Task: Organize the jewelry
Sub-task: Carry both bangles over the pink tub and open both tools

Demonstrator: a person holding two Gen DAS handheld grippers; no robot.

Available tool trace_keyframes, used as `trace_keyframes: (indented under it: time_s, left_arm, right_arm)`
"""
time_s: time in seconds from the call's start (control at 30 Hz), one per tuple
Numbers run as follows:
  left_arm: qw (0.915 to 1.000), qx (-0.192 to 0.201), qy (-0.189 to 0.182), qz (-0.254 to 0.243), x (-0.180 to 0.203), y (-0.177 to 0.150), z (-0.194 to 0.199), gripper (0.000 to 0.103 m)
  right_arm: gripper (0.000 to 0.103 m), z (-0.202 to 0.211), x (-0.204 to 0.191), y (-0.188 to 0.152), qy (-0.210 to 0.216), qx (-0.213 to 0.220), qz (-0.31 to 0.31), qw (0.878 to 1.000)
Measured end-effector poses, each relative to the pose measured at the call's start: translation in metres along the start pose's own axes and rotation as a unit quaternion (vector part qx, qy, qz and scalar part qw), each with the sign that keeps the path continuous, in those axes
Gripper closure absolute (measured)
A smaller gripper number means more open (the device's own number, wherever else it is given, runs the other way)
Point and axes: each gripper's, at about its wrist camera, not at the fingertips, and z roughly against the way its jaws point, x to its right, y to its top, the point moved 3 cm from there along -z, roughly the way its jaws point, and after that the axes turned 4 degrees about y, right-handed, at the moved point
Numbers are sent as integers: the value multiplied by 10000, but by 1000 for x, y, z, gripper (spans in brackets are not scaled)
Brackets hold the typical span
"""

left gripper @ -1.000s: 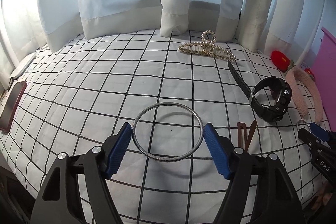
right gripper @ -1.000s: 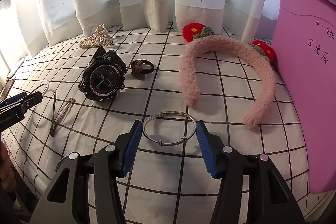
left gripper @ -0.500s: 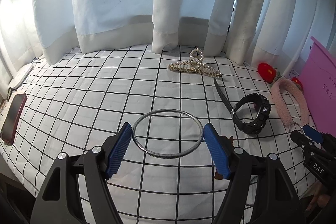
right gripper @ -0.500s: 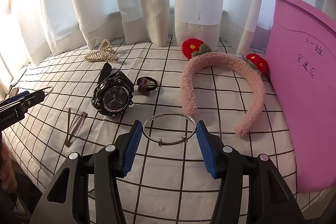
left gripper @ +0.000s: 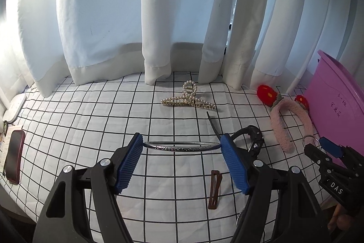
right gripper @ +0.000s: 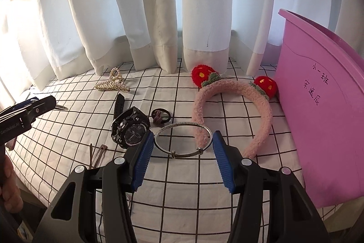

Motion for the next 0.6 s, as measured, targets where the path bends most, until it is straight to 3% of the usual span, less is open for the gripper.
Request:
trace_keyframes:
  time_s: [0.33, 0.6]
  left_arm:
    - [9979, 273, -449, -386, 24, 39, 24, 35]
    - [9904, 490, -962, -867, 68, 66, 51, 35]
  right_arm:
    - [51, 39, -2, 28, -196, 393, -178, 9989]
    - [51, 92, 15, 47, -539, 846, -395, 9942]
